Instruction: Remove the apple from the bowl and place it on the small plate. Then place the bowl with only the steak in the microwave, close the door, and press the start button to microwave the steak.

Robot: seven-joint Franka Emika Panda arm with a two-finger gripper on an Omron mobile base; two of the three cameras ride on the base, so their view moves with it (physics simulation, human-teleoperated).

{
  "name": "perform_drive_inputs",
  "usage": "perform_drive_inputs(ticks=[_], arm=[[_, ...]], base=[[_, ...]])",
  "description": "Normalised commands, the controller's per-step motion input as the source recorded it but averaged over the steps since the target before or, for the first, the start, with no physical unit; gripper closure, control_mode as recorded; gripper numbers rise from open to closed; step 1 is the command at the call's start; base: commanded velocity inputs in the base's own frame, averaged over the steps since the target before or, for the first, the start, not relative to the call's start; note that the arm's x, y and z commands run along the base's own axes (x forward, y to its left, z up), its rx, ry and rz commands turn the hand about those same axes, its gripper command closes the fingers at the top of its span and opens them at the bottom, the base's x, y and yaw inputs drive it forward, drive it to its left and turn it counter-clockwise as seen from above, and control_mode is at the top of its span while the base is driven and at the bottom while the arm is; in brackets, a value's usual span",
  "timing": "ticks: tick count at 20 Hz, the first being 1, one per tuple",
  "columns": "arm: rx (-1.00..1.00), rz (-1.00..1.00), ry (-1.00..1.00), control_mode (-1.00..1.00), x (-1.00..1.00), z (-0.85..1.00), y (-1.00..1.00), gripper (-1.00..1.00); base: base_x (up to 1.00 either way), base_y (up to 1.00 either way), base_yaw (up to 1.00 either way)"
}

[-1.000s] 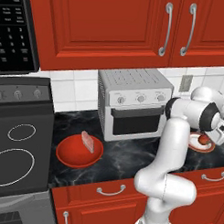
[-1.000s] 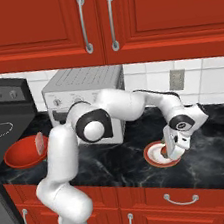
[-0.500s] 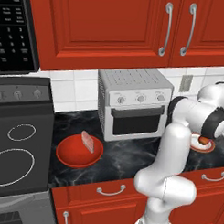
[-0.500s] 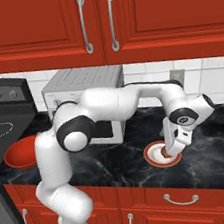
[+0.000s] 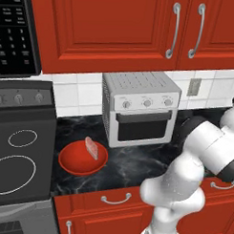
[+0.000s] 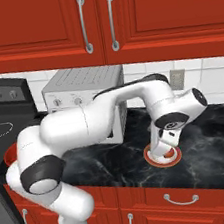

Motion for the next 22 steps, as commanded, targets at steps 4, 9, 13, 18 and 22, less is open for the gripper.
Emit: perform_drive_inputs(ticks=[4, 9, 13, 18, 22], arm=[[-0.21, -0.1, -0.05, -1.0, -0.46, 0.14, 0.95, -1.0], [-0.25, -0.04, 0.0, -1.0, -0.35, 0.04, 1.0, -1.0], [-0.16, -0.01, -0.03, -1.0, -0.46, 0.02, 0.86, -1.0], [-0.13, 0.0, -0.01, -1.0, -0.5, 0.39, 0.92, -1.0], [-0.1, 0.02, 0.0, -1.0, -0.31, 0.27, 1.0, -1.0]], base=[[0.0, 0.0, 0.0], [0.0, 0.0, 0.0], [0.0, 0.0, 0.0], [0.0, 0.0, 0.0], [0.0, 0.0, 0.0]])
